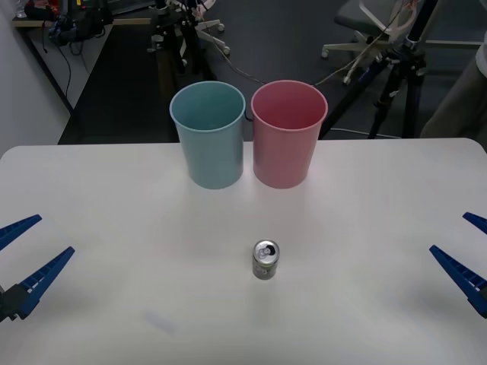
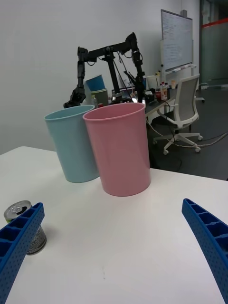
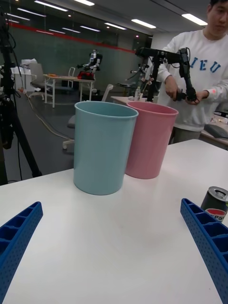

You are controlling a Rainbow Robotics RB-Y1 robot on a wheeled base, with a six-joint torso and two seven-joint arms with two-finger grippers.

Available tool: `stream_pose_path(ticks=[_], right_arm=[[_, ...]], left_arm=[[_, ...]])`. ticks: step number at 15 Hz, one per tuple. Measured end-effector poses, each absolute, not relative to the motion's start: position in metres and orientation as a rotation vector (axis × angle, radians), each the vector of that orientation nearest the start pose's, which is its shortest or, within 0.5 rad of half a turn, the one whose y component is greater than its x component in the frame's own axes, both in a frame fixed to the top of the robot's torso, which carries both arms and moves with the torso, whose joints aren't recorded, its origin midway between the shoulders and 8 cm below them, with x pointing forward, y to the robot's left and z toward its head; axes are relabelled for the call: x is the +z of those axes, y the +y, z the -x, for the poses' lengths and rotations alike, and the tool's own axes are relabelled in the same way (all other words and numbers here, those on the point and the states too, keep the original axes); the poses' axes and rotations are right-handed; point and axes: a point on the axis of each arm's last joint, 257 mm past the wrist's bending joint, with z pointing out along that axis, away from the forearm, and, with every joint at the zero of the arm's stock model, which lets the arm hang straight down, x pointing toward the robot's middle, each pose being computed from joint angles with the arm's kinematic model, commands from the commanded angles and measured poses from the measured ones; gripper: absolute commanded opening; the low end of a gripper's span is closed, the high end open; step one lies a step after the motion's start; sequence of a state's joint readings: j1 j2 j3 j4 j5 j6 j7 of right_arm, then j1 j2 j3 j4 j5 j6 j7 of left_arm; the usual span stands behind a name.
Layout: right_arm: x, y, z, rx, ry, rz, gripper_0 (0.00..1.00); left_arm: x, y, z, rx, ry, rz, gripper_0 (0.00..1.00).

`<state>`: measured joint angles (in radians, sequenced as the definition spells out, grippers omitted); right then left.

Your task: Grasp the object on the table and drop it into the matching bin: aluminum can to the light blue bin, PET bottle to the pink bin.

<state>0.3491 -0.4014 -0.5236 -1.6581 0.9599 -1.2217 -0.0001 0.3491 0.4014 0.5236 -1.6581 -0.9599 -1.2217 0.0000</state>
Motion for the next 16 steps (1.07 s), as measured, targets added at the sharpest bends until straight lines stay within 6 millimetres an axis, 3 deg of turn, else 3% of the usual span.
stream_pose_path(ticks=[8, 16], right_arm=[[-0.186, -0.315, -0.327, 0.585, 1.462, 0.441, 1.0], [-0.219, -0.273, -0.278, 0.543, 1.444, 0.624, 1.0]], left_arm=[[-0.169, 0.33, -0.342, -0.567, 1.441, -0.465, 1.0], [-0.169, 0.33, -0.342, -0.567, 1.441, -0.465, 1.0]])
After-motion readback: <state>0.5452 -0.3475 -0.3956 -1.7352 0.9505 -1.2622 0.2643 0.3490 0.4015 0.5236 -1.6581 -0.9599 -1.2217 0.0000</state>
